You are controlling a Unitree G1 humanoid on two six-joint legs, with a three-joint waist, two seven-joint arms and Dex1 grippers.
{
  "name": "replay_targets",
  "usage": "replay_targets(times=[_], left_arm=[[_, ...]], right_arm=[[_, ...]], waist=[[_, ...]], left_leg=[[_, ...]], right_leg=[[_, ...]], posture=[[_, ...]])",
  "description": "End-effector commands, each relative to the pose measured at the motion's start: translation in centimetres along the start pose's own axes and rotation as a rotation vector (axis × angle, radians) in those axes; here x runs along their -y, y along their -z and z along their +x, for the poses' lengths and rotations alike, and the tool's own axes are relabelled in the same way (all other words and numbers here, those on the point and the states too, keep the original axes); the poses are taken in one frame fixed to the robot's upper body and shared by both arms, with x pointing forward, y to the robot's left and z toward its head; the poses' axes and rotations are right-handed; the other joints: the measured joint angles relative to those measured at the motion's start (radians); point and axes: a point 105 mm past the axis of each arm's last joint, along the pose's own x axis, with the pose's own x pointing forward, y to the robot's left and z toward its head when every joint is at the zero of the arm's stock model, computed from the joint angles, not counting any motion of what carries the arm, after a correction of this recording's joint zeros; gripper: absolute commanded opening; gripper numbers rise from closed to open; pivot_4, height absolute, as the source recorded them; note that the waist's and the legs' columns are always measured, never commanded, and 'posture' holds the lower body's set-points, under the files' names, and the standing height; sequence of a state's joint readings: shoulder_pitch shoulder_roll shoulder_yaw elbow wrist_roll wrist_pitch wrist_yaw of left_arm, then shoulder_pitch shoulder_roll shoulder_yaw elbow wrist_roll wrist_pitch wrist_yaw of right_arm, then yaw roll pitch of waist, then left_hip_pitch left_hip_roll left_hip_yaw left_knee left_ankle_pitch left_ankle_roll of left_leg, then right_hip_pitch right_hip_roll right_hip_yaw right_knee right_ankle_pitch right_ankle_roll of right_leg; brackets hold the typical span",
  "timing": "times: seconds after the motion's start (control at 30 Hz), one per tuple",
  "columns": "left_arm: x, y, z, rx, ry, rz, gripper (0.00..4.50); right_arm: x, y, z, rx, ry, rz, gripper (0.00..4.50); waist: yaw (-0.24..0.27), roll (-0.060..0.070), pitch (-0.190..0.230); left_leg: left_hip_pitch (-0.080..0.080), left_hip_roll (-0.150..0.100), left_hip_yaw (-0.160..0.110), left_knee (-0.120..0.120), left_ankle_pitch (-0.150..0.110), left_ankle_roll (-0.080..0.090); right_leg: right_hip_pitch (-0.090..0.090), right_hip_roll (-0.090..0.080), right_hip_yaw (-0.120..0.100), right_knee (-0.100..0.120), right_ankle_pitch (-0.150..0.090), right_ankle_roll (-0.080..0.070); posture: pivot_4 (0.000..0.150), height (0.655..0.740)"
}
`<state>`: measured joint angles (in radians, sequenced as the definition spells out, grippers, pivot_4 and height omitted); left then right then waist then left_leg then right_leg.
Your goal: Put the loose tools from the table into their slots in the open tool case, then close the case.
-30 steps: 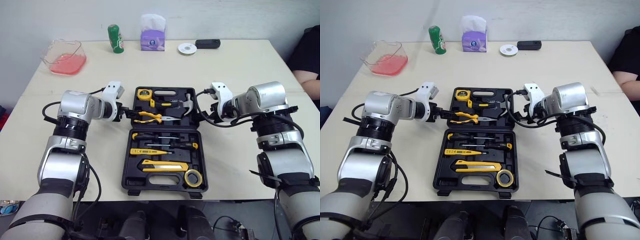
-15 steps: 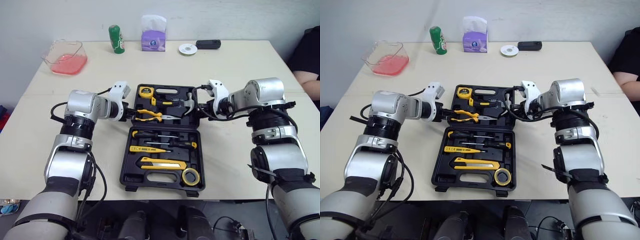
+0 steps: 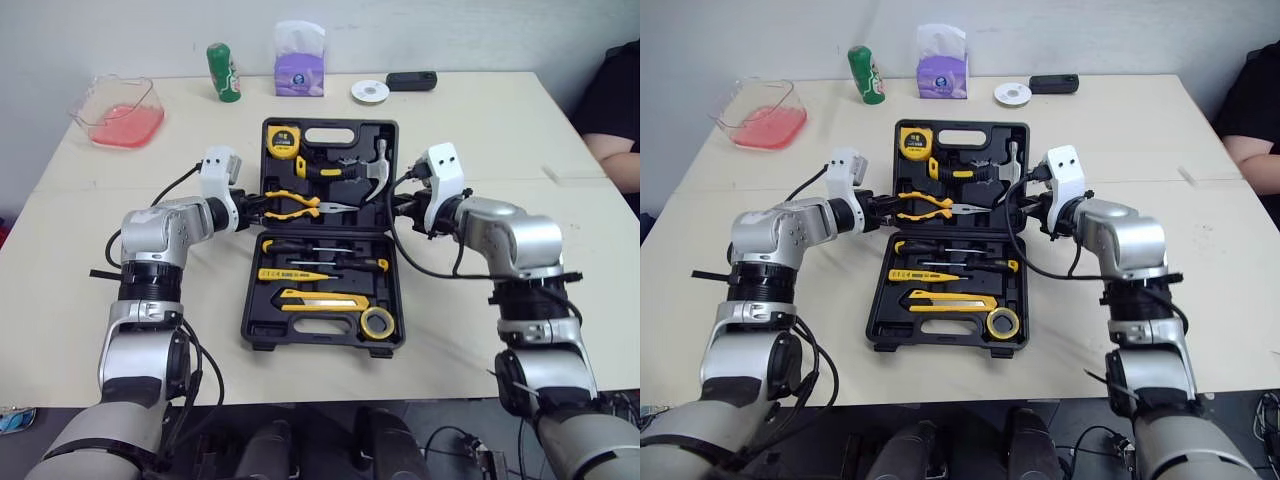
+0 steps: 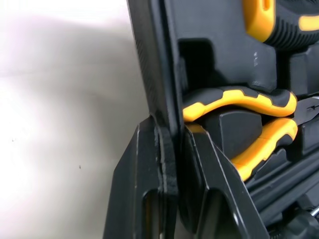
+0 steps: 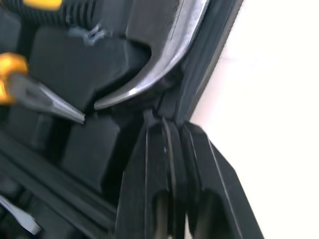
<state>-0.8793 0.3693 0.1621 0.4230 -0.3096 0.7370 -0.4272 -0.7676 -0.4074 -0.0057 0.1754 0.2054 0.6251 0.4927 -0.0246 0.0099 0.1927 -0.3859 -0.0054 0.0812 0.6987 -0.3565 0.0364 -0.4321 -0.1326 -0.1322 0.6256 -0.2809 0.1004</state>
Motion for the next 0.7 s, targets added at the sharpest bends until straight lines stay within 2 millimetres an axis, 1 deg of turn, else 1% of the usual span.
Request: replay_targets(times=[0.03,0.07,0.1,0.2,0.27,0.33,0.37,0.43,0.5,0.53,0.57,0.63,0.67,0.7], left_arm=[[-1.9,-3.3,-2.4,0.28,-0.103,0.153,0.0],[-2.0,-3.3,-2.7,0.318,-0.125,0.194,0.0],[-1.7,-3.4,-3.1,0.369,-0.112,0.239,0.0],[-1.7,-2.8,-3.7,0.412,-0.124,0.348,0.0],[-1.9,-1.7,-4.4,0.427,-0.148,0.439,0.0],[-1.8,-0.6,-5.0,0.426,-0.138,0.534,0.0],[-1.8,-0.2,-5.2,0.42,-0.13,0.573,0.0],[-2.4,0.6,-5.5,0.405,-0.163,0.583,0.0],[-2.9,2.3,-5.9,0.355,-0.171,0.608,0.0],[-2.5,2.9,-5.9,0.341,-0.131,0.62,0.0],[-2.5,3.4,-6.1,0.33,-0.125,0.617,0.0],[-2.5,3.7,-6.6,0.349,-0.111,0.551,0.0],[-2.7,3.8,-6.7,0.346,-0.124,0.545,0.45],[-2.5,3.8,-6.8,0.348,-0.107,0.528,0.98]], right_arm=[[1.7,-2.5,-2.9,0.269,0.105,-0.45,0.0],[1.6,-2.1,-3.3,0.302,0.109,-0.518,0.0],[1.6,-1.4,-3.6,0.317,0.114,-0.614,0.0],[1.6,0.1,-4.1,0.342,0.105,-0.783,0.0],[1.0,1.4,-4.9,0.368,0.088,-0.96,0.0],[0.4,2.6,-5.4,0.386,0.05,-1.058,0.0],[0.3,3.0,-5.6,0.392,0.039,-1.075,0.0],[-0.2,3.7,-5.9,0.415,0.015,-1.13,0.0],[0.0,5.6,-6.3,0.366,-0.009,-1.146,0.0],[-0.1,6.3,-6.4,0.35,-0.026,-1.14,0.0],[-0.2,6.6,-6.6,0.35,-0.038,-1.137,0.0],[-0.3,7.1,-6.7,0.328,-0.065,-1.117,0.0],[-0.4,7.2,-6.8,0.318,-0.083,-1.101,0.0],[-0.3,7.1,-7.0,0.322,-0.078,-1.088,0.0]], waist=[[0.001,0.0,0.0],[0.0,0.0,0.0],[0.0,0.0,0.0],[-0.002,0.0,0.0],[-0.002,-0.001,0.0],[-0.002,-0.001,0.0],[-0.002,-0.001,0.0],[-0.004,-0.001,0.0],[-0.004,-0.001,0.0],[-0.004,-0.001,0.0],[-0.004,-0.001,0.0],[-0.004,-0.001,0.0],[-0.003,-0.002,0.0],[-0.003,-0.002,-0.001]], left_leg=[[0.0,0.0,0.0,0.0,0.0,0.0],[0.0,0.0,0.0,0.0,0.0,0.0],[0.0,0.0,0.001,0.0,0.0,0.0],[0.001,0.0,0.002,0.0,0.001,0.001],[0.001,0.0,0.002,0.0,0.001,0.001],[0.001,0.001,0.002,0.0,0.001,0.001],[0.001,0.001,0.002,0.0,0.001,0.001],[0.002,0.001,0.002,0.0,0.001,0.001],[0.005,0.002,0.003,0.0,0.001,0.001],[0.007,0.002,0.004,-0.001,0.001,0.001],[0.012,0.002,0.005,-0.002,0.001,0.001],[0.017,0.003,0.007,-0.005,0.001,0.001],[0.019,0.003,0.006,-0.005,0.001,0.001],[0.022,0.004,0.006,-0.005,0.0,0.002]], right_leg=[[0.0,0.0,0.0,0.0,0.0,0.0],[0.0,-0.001,0.0,0.0,0.0,0.0],[0.0,-0.001,0.0,0.0,0.0,0.0],[0.0,-0.001,0.001,0.0,0.0,0.0],[0.0,-0.001,0.001,0.0,0.0,0.0],[0.0,-0.002,0.0,0.0,0.0,0.0],[0.0,-0.002,0.0,0.0,0.0,0.0],[0.001,-0.001,0.0,0.0,0.0,0.0],[0.004,-0.001,0.001,0.0,0.0,0.0],[0.006,-0.001,0.001,0.0,0.0,0.0],[0.008,-0.001,0.002,0.0,0.0,0.0],[0.013,-0.001,0.003,-0.002,0.0,0.0],[0.015,-0.001,0.002,-0.003,0.0,0.0],[0.019,-0.001,0.002,-0.004,0.0,0.0]], posture=[[0.15,0.74],[0.15,0.74],[0.15,0.74],[0.15,0.74],[0.15,0.74],[0.15,0.74],[0.15,0.74],[0.15,0.74],[0.15,0.74],[0.15,0.74],[0.15,0.74],[0.15,0.74],[0.15,0.74],[0.15,0.74]])
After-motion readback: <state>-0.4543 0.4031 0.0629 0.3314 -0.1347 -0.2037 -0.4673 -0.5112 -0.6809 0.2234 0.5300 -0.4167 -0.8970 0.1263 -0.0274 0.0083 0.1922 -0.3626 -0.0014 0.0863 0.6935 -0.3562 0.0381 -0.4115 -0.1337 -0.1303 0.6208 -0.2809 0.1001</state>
